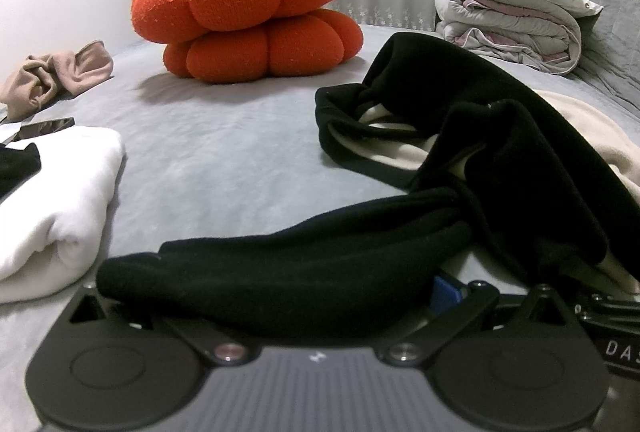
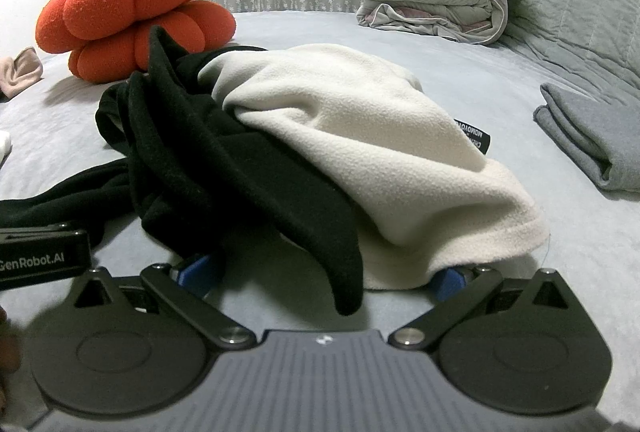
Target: Fold clothes
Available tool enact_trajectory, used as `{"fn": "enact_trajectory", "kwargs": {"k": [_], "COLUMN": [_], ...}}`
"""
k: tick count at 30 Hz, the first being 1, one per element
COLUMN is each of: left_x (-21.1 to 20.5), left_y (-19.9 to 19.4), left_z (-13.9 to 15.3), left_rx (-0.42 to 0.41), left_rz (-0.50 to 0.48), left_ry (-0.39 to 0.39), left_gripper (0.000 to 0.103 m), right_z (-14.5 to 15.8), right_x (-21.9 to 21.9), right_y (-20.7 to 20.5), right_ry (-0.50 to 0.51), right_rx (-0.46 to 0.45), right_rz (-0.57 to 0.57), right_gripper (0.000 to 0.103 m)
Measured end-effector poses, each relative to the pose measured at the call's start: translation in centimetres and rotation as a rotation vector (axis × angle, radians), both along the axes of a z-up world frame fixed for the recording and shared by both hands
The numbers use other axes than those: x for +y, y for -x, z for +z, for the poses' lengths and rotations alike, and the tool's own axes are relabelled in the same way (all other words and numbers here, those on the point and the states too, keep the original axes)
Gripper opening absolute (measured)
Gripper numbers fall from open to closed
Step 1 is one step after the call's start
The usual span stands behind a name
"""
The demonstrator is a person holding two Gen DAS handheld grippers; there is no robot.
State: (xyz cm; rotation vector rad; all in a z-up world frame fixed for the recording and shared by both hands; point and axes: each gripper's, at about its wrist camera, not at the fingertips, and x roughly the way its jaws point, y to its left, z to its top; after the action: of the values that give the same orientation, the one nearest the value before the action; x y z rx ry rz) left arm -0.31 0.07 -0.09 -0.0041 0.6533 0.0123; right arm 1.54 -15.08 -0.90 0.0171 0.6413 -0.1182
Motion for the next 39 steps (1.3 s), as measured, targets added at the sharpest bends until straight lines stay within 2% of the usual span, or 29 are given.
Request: {"fn": "enact_trajectory", "kwargs": {"k": [5,10,13,16,19,22,23,26,28,29,31,32,33,35,37,39], "left_x": [0.1,0.6,0.9,1.0,1.0,0.9,0.8,0.5,0.3,0.2,0.3,0.5,0.6,1.0,1.8,2.9], "left_y": [0.2,0.5,0.6,0.7,0.5,0.0,-0.2,-0.3,-0.2,-0.2,-0.2,-0.2,-0.1,-0.1,-0.2,-0.2], "left_z": [0.4,0.9,1.2,1.5,1.8,1.7,1.5,1.1,1.0,1.0,1.3,1.4,1.6,1.7,1.8,2.5], "left_rx": [0.015,0.043,0.062,0.054,0.049,0.057,0.058,0.055,0.044,0.036,0.031,0.029,0.023,0.016,0.021,0.025], "left_rz": [-0.01,-0.028,-0.027,-0.008,-0.011,-0.016,-0.017,-0.038,-0.061,-0.073,-0.1,-0.104,-0.109,-0.117,-0.124,-0.108], "left_ry": [0.01,0.025,0.024,-0.005,-0.007,-0.009,-0.013,-0.011,-0.013,-0.015,-0.004,0.0,-0.002,-0.011,0.024,0.091], "left_gripper": [0.103,0.102,0.102,0.102,0.102,0.102,0.102,0.101,0.095,0.088,0.074,0.056,0.034,0.011,0.009,0.008], "right_z": [0.5,2.1,3.9,5.3,6.1,6.6,6.6,6.5,5.8,5.5,5.2,5.3,5.6,6.2,7.1,8.3], "right_x": [0.1,0.4,0.2,-0.2,-0.1,-0.3,-0.3,-0.3,0.1,0.3,0.1,-0.1,-0.4,-0.6,-1.0,-1.6], "right_y": [0.0,0.4,1.2,2.7,3.6,3.5,3.2,2.5,1.5,1.1,0.7,0.6,0.6,1.2,1.8,2.3], "right_ry": [0.026,0.151,0.162,0.155,0.232,0.231,0.21,0.149,0.145,0.142,0.124,0.113,0.107,0.108,0.129,0.133], "right_rx": [0.015,0.013,-0.012,-0.076,-0.157,-0.192,-0.19,-0.152,-0.106,-0.089,-0.08,-0.083,-0.09,-0.114,-0.158,-0.21], "right_rz": [0.027,0.087,0.123,0.181,0.202,0.238,0.257,0.342,0.383,0.389,0.371,0.361,0.348,0.34,0.333,0.314], "right_gripper": [0.103,0.103,0.103,0.103,0.103,0.103,0.102,0.081,0.058,0.052,0.03,0.019,0.006,0.003,0.002,0.002]}}
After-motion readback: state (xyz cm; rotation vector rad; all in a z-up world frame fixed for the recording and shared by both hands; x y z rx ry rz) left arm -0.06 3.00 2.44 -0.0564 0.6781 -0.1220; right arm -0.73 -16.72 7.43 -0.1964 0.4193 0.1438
